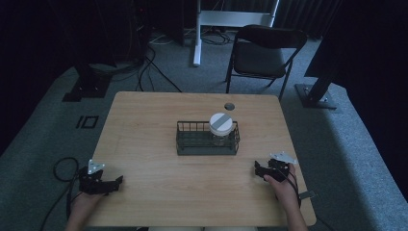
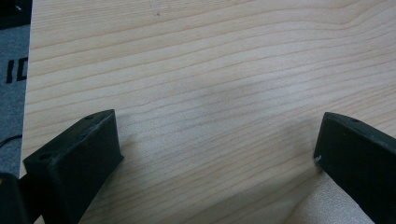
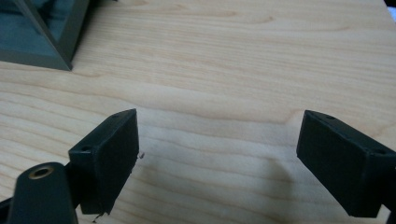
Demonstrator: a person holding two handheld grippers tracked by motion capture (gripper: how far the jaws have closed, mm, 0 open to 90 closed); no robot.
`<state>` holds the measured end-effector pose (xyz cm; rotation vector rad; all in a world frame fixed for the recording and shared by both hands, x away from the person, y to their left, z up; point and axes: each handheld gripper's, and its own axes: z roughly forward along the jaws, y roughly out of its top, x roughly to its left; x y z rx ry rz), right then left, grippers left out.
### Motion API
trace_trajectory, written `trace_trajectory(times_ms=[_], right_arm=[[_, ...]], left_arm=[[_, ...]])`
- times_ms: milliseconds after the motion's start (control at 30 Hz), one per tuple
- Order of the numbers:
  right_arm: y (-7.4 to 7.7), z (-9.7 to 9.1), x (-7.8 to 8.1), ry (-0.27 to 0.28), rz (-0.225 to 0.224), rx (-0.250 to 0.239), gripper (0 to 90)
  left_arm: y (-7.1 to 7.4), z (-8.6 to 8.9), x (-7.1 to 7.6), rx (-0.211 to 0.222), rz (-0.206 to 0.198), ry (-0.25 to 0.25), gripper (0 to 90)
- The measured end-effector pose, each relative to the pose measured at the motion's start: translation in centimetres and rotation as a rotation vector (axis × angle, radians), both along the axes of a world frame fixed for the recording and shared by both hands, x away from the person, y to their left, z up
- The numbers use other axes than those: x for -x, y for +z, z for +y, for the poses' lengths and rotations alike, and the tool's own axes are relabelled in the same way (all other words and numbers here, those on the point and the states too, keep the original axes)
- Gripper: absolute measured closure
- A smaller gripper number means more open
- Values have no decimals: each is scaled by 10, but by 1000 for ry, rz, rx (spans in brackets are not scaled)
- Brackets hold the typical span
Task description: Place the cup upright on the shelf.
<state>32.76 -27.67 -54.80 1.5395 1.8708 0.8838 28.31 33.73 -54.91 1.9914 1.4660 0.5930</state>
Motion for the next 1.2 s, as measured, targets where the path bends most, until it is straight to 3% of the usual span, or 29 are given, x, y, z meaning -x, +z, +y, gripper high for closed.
trace_trajectory(times_ms=[467, 1200], right_arm=[[-4, -18, 2, -32, 82, -3, 119], [-4, -22, 4, -16, 84, -7, 116]], left_arm=[[0, 0, 0, -1, 1, -1, 5], [0, 0, 0, -2, 1, -1, 6]])
